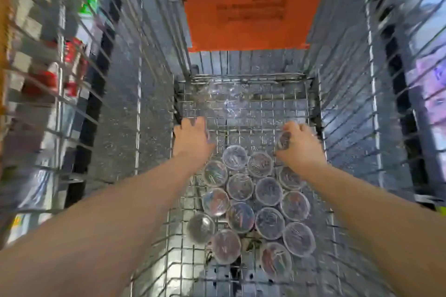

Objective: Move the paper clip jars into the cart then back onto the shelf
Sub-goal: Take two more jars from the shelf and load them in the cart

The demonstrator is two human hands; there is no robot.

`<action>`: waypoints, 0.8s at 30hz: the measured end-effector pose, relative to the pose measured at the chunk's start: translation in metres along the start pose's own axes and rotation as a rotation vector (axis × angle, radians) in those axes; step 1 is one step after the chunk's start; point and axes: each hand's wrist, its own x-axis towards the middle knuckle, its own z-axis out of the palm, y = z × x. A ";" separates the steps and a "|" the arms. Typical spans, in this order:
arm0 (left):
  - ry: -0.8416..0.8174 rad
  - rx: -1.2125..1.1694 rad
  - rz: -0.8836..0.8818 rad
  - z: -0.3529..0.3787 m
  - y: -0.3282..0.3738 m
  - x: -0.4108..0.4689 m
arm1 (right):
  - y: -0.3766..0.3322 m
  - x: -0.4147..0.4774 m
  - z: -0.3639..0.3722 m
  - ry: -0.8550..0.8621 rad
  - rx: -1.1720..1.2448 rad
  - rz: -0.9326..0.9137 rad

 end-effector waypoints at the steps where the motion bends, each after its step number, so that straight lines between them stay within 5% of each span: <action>1: -0.008 -0.034 -0.025 0.008 -0.004 0.005 | 0.002 0.006 0.006 -0.005 0.005 0.000; 9: -0.133 -0.057 -0.005 0.017 -0.004 0.005 | 0.005 0.006 0.015 -0.189 0.044 -0.038; 16: -0.297 0.009 0.140 -0.027 0.025 -0.018 | -0.016 -0.013 -0.025 -0.168 0.031 -0.040; 24: -0.167 -0.286 0.205 -0.105 0.058 -0.074 | -0.058 -0.081 -0.102 -0.078 0.081 -0.129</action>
